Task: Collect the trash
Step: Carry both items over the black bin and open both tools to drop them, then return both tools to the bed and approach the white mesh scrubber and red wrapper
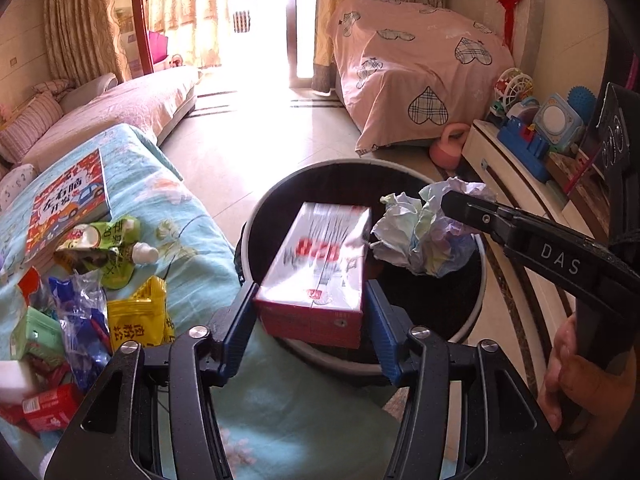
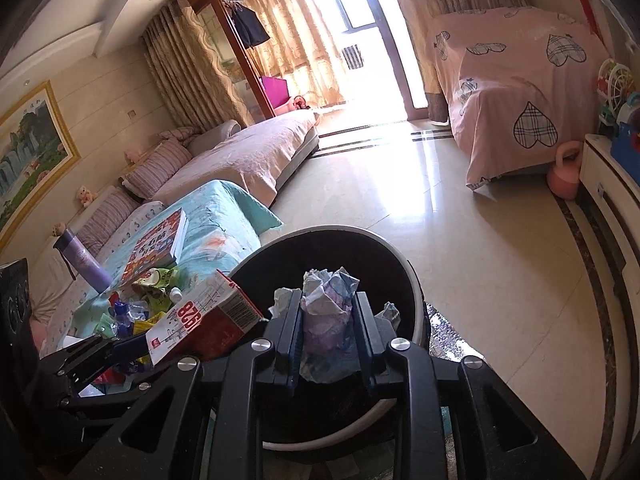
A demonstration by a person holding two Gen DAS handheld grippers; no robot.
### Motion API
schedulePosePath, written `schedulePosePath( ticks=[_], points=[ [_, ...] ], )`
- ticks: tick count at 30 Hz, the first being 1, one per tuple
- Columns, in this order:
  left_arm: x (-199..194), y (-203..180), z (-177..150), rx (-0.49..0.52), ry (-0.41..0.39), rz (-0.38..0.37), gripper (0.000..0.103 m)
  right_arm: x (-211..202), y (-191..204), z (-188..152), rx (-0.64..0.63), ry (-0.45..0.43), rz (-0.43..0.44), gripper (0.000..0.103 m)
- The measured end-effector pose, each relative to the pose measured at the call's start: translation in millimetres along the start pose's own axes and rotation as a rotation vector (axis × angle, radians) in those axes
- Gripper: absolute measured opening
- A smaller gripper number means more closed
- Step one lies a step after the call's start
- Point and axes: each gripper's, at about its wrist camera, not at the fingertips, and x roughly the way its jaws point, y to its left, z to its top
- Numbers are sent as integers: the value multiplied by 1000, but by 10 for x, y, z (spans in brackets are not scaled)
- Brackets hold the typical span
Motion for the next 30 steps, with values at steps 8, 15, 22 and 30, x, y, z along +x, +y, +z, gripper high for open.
schedulePosePath(
  ticks=[8,15,22,30],
  points=[
    [-261,150,-213,-57,-32,-8,80,-17,-19,-68,29,10,25,64],
    [-586,338,-507,-115,-63,-27,81,-195,163,-199,28,-5,50,80],
    [-925,583,-797,-149,-90,0,81,-303,521,-400,3,1,88,87],
    [-1299,959,-1283,-184,-145,108,81,-314,912,-710,-23,43,135,88]
  ],
)
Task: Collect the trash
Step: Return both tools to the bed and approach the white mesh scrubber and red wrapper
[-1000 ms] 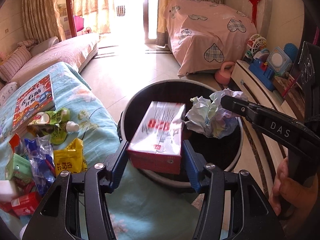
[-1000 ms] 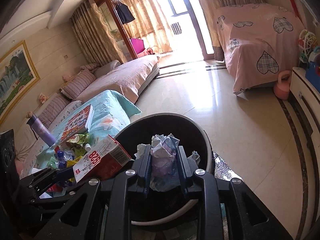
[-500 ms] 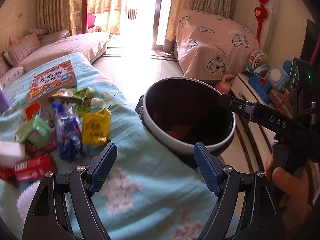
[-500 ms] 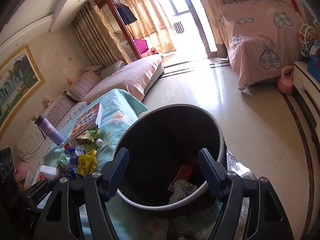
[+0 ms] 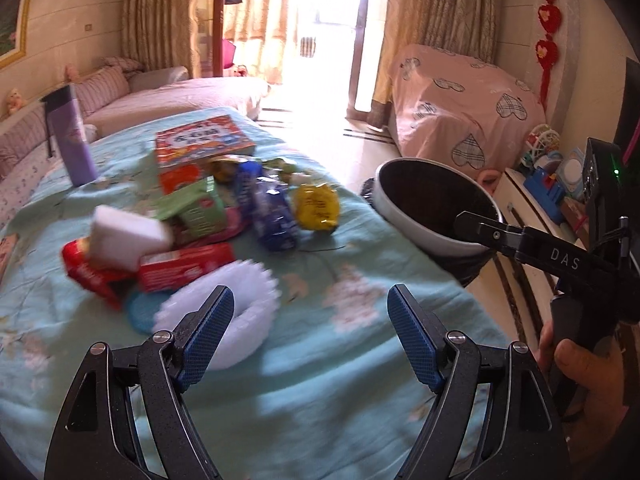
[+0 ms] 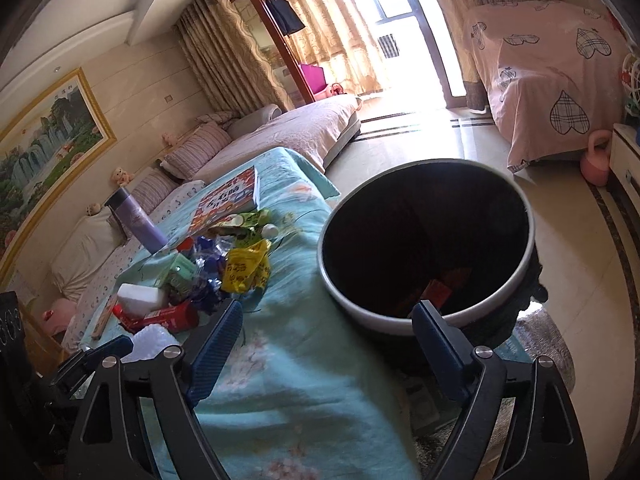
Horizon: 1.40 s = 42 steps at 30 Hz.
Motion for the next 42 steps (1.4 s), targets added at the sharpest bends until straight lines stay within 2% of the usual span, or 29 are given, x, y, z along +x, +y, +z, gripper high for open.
schedulePosePath(
  ticks=[10,21,31,38,39,40,41,42],
  points=[
    [-208,631,-348,-135,20,62,81,178,486,-345,-49,87,58,88],
    [-262,1229,-414,-275,33,124,81,295,1015,-454,-110,113,116,88],
    [15,1745,-250,-386,66,160,81,540,1367,-463,-116,153,188,88],
    [362,1981,-99,-421,89,163,81,715,1438,-477,-115,172,181,88],
    [413,1996,-89,-420,95,156,80,747,1438,-483,-118,179,177,88],
    [449,2008,-82,-419,97,150,69,778,1432,-493,-117,186,175,86],
    [485,2012,-84,-416,103,140,54,803,1426,-502,-117,192,172,77],
    [520,2005,-78,-414,109,106,48,824,1415,-512,-119,199,169,69]
  ],
)
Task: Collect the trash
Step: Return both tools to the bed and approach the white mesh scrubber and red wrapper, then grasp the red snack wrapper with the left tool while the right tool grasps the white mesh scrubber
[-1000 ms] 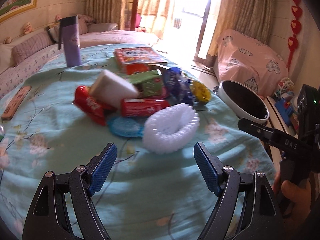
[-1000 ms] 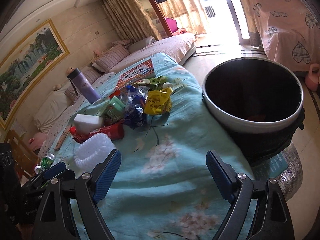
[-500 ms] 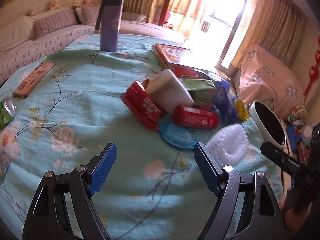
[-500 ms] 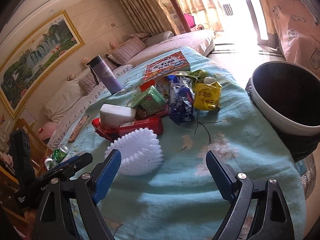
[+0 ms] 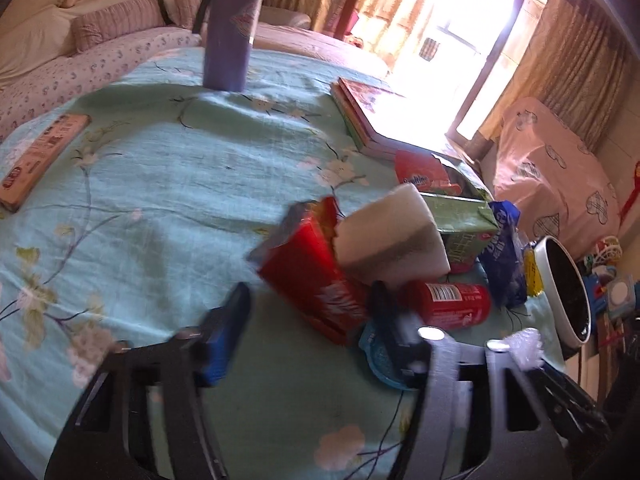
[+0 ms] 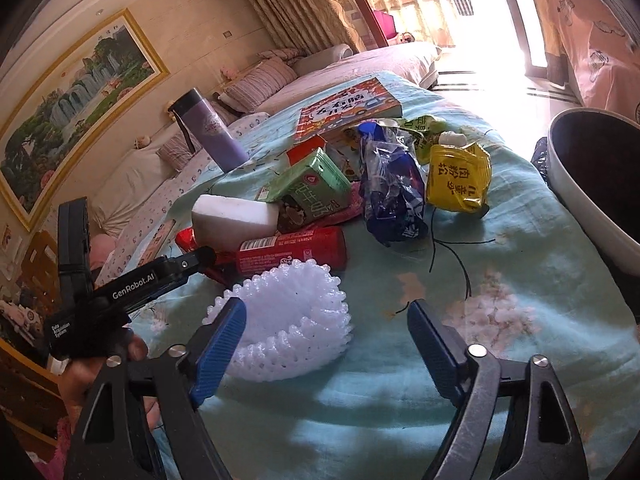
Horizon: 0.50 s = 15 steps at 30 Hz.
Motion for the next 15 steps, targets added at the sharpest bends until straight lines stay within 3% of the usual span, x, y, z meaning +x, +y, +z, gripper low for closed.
schedulePosePath(
  ticks=[2,4,8,15],
  points=[
    [-16,-59,-14,23,-5,-28,19,27,-25,-15,-3,16,7,31],
    [-76,-153,-41,68,-14,-9,13,15,-27,-29,-13,18,1,21],
    [-301,-196,-165,85,-43,-13,10,-95,-11,-49,-45,-5,-18,14],
    [-724,-266,-394,108,-78,-38,9,-316,-90,-42,-32,-50,-15,13]
  ],
)
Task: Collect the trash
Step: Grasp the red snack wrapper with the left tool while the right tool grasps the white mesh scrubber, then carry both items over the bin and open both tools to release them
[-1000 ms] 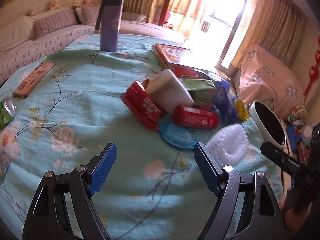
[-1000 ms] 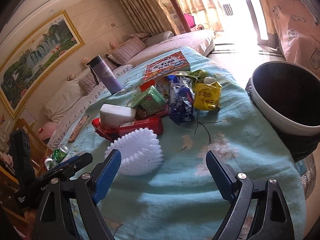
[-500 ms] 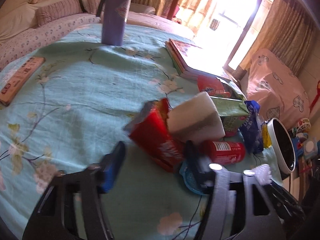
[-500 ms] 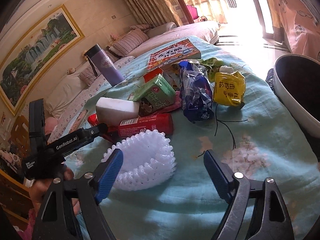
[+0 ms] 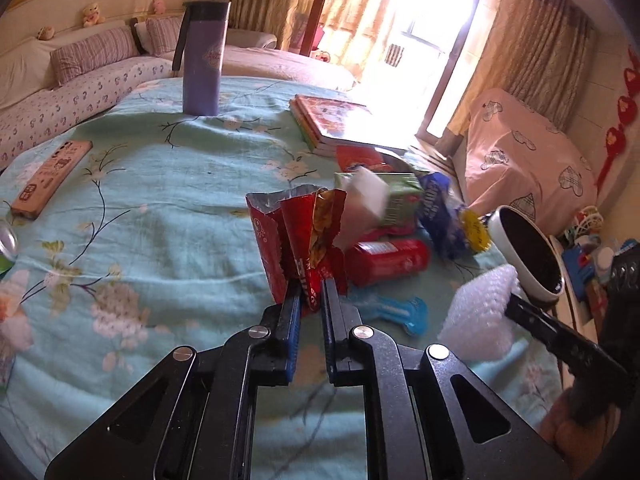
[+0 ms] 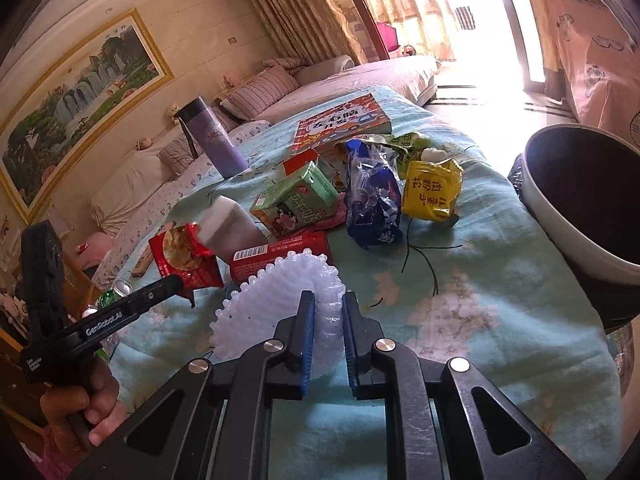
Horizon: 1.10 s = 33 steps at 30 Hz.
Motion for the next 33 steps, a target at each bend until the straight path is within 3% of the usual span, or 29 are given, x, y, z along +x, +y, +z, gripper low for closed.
schedulePosePath(
  ticks=[7,20,33],
  points=[
    [-161,-412,-117,87,3,-63,9,-226,-134,10,22,-48,-9,13],
    [-19,-1246,-183,219,39,-164,9,-658,-606,13,88,-122,-73,13],
    [101,-1777,-112,289,45,-228,7,-1029,-1053,95,146,-201,-133,13]
  ],
)
